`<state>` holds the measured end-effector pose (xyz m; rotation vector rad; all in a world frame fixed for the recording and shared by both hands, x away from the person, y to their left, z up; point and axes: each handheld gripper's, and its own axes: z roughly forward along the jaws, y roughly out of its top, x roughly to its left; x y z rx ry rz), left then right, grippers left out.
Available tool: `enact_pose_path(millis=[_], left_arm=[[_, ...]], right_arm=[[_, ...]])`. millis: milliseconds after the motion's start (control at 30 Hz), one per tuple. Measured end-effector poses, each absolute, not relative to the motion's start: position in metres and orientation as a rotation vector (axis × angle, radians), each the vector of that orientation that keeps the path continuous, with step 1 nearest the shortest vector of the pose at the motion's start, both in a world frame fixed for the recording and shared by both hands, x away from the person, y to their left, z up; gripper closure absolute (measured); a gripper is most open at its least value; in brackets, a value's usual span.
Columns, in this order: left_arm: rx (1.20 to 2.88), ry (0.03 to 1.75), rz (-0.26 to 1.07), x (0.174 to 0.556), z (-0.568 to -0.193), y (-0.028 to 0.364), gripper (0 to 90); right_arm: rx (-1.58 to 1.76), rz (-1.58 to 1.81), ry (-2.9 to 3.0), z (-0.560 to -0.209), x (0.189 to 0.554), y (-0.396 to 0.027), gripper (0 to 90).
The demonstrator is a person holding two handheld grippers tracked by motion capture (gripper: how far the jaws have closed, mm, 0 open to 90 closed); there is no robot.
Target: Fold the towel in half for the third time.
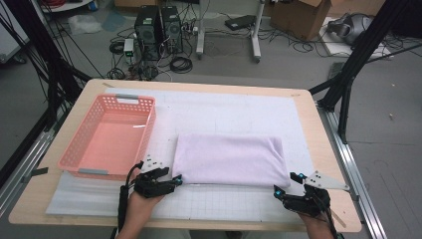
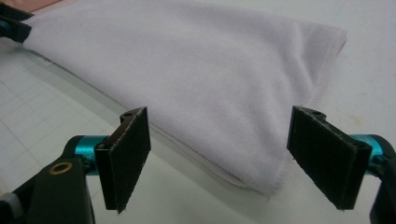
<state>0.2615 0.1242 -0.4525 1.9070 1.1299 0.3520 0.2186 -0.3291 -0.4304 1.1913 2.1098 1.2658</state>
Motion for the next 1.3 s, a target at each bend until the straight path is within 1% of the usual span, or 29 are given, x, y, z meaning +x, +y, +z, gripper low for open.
enact_pose_path(millis=[100, 133, 167, 300, 400, 500, 733, 967, 1167, 1300], left_arm=[[1.926, 1.098, 0.348, 0.261, -0.453, 0.122, 52.1], [1.939, 1.081, 0.347, 0.261, -0.453, 0.121, 58.6], [1.946, 1.071, 0.342, 0.262, -0.452, 0.121, 62.2], [1.931, 1.076, 0.315, 0.263, -0.453, 0.121, 68.6], [1.924, 1.085, 0.313, 0.261, -0.453, 0.119, 74.9], [1.912, 1.096, 0.292, 0.262, -0.453, 0.120, 76.1], [1.897, 1.111, 0.295, 0.260, -0.453, 0.120, 77.3], [1.860, 1.134, 0.234, 0.262, -0.454, 0.125, 78.3], [1.831, 1.144, 0.183, 0.265, -0.455, 0.130, 80.1], [1.828, 1.144, 0.170, 0.266, -0.456, 0.131, 80.0]], right_arm=[[1.188, 1.251, 2.142, -0.434, 0.223, -0.324, 20.3], [1.188, 1.247, 2.154, -0.435, 0.226, -0.322, 20.3], [1.189, 1.248, 2.159, -0.435, 0.228, -0.321, 20.3], [1.188, 1.274, 2.139, -0.429, 0.242, -0.313, 20.1], [1.216, 1.302, 2.103, -0.423, 0.258, -0.305, 16.9], [1.213, 1.319, 2.128, -0.417, 0.280, -0.290, 16.9], [1.162, 1.314, 2.215, -0.406, 0.324, -0.246, 17.0], [1.082, 1.295, 2.294, -0.392, 0.364, -0.205, 17.1], [1.039, 1.240, 2.392, -0.393, 0.389, -0.169, 17.9], [1.018, 1.207, 2.469, -0.402, 0.406, -0.143, 17.9]])
